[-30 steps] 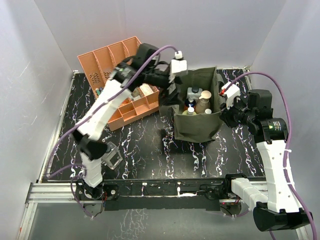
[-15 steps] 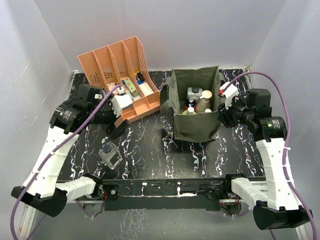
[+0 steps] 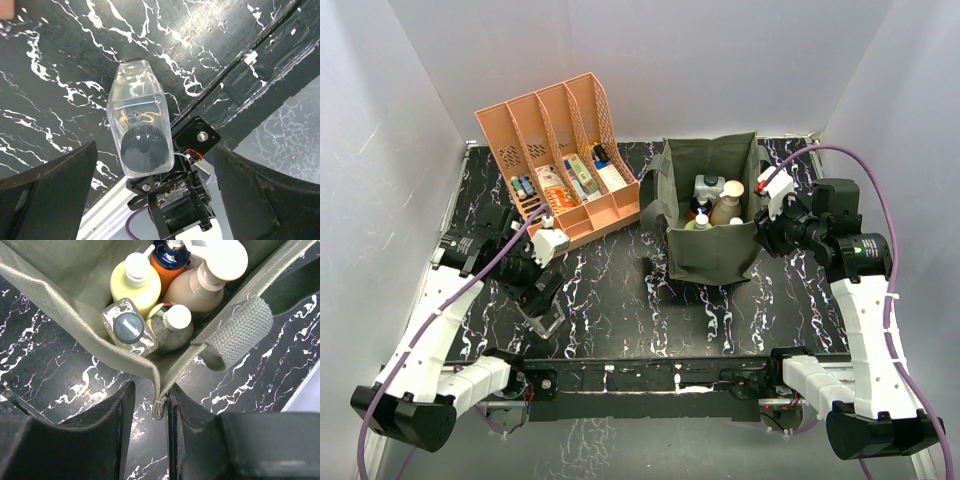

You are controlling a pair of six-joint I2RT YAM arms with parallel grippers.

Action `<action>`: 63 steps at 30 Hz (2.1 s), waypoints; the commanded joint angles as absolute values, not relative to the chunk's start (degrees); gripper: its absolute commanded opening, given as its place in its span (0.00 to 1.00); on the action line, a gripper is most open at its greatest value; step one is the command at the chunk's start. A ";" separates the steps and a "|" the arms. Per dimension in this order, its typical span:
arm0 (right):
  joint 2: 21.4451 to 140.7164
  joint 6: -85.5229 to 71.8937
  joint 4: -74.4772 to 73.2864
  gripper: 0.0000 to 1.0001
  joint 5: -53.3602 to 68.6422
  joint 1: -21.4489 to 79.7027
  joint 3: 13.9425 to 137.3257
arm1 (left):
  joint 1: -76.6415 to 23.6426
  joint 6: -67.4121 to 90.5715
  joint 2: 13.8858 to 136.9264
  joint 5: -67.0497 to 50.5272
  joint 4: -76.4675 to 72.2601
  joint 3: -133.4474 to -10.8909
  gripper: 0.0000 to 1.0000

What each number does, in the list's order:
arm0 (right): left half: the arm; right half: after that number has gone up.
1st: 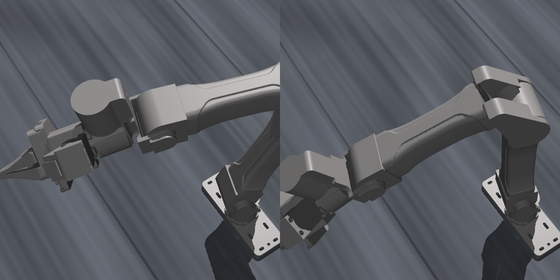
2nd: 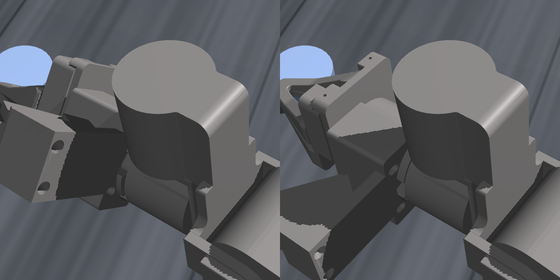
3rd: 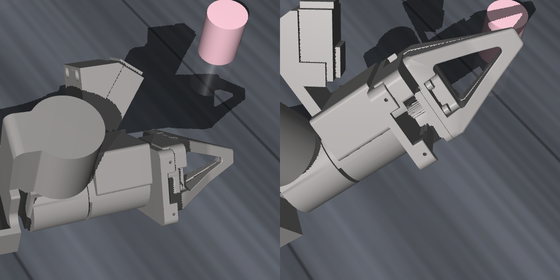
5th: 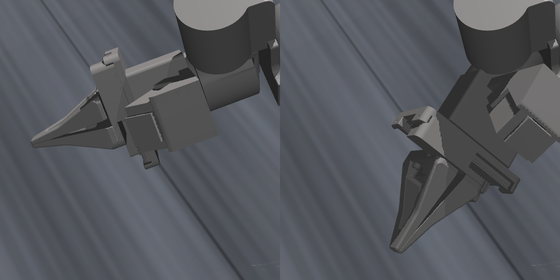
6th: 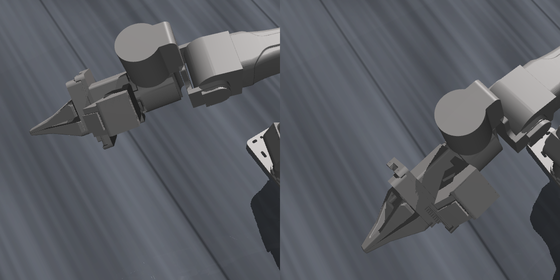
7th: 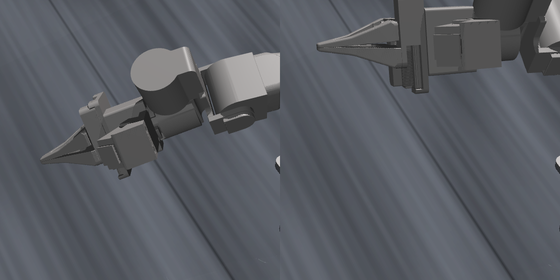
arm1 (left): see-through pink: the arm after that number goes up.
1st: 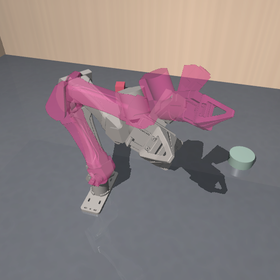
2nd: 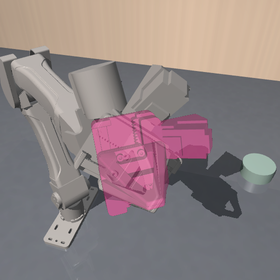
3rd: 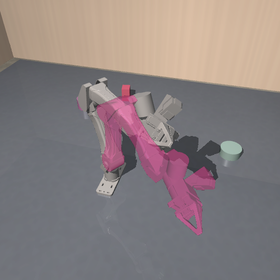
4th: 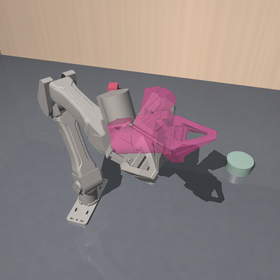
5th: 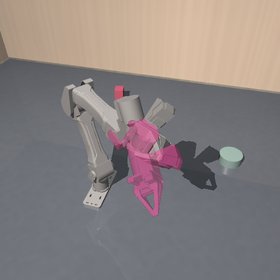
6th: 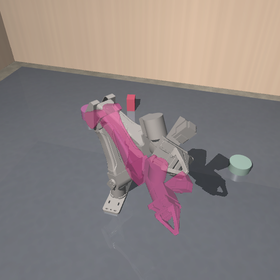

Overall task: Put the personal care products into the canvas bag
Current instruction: Pick up the care product from the center of the board, then place the care product in the canvas bag.

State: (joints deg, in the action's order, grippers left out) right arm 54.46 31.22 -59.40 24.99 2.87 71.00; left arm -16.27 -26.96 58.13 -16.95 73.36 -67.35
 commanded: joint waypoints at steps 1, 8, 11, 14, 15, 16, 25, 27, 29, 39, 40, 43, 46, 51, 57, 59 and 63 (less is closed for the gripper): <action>53.58 31.27 -57.81 0.32 25.28 2.79 69.95 | -15.99 -27.01 58.64 -18.22 73.72 -64.90 0.97; 53.72 30.59 -57.35 0.32 25.55 2.76 69.69 | -16.00 -29.26 58.74 -14.70 68.21 -58.16 0.90; 53.35 30.57 -57.40 0.32 25.58 2.79 69.54 | -16.01 -30.89 57.69 -16.56 67.23 -56.76 0.81; 53.08 30.74 -57.44 0.33 25.52 2.80 69.55 | -16.00 -32.15 56.41 -17.45 65.79 -56.02 0.69; 52.96 30.84 -57.52 0.33 25.49 2.79 69.63 | -16.00 -32.34 56.09 -17.49 65.42 -56.07 0.66; 52.99 31.00 -57.71 0.33 25.41 2.81 69.78 | -16.01 -32.34 55.89 -17.76 65.16 -56.19 0.62; 52.50 31.56 -57.87 0.38 25.89 2.76 69.87 | -14.82 -33.79 54.53 -21.51 65.77 -57.42 0.31; 52.46 31.47 -57.67 0.38 26.33 2.78 69.87 | -14.63 -34.67 54.41 -21.91 66.20 -58.02 0.19; 52.56 31.51 -57.71 0.40 26.80 2.77 70.21 | -14.22 -35.11 54.40 -22.26 66.35 -59.71 0.00; 52.47 35.34 -59.54 0.74 31.96 2.81 70.96 | -8.02 -29.09 59.40 -34.24 67.07 -81.19 0.00; 52.38 35.37 -59.43 0.77 31.98 2.79 71.13 | -7.25 -28.27 59.94 -35.01 66.75 -83.70 0.00; 52.43 35.38 -58.71 0.84 30.82 2.73 72.60 | -5.61 -26.29 62.89 -37.77 66.26 -91.82 0.00; 52.66 35.36 -57.37 0.86 29.55 2.77 75.76 | -4.23 -23.91 66.60 -41.25 64.52 -100.46 0.00; 54.73 35.33 -56.08 0.86 29.83 2.80 81.67 | -3.10 -18.66 74.89 -43.35 60.45 -116.56 0.00; 57.56 38.36 -57.22 0.84 37.21 2.81 84.62 | -3.08 -12.64 84.12 -47.76 53.44 -128.79 0.00; 58.17 40.72 -57.92 0.83 40.24 2.86 84.15 | -3.12 -9.48 85.58 -49.85 48.96 -130.33 0.00; 58.80 43.52 -56.86 0.82 43.62 2.89 82.32 | -3.24 -2.10 89.17 -53.79 41.26 -134.10 0.00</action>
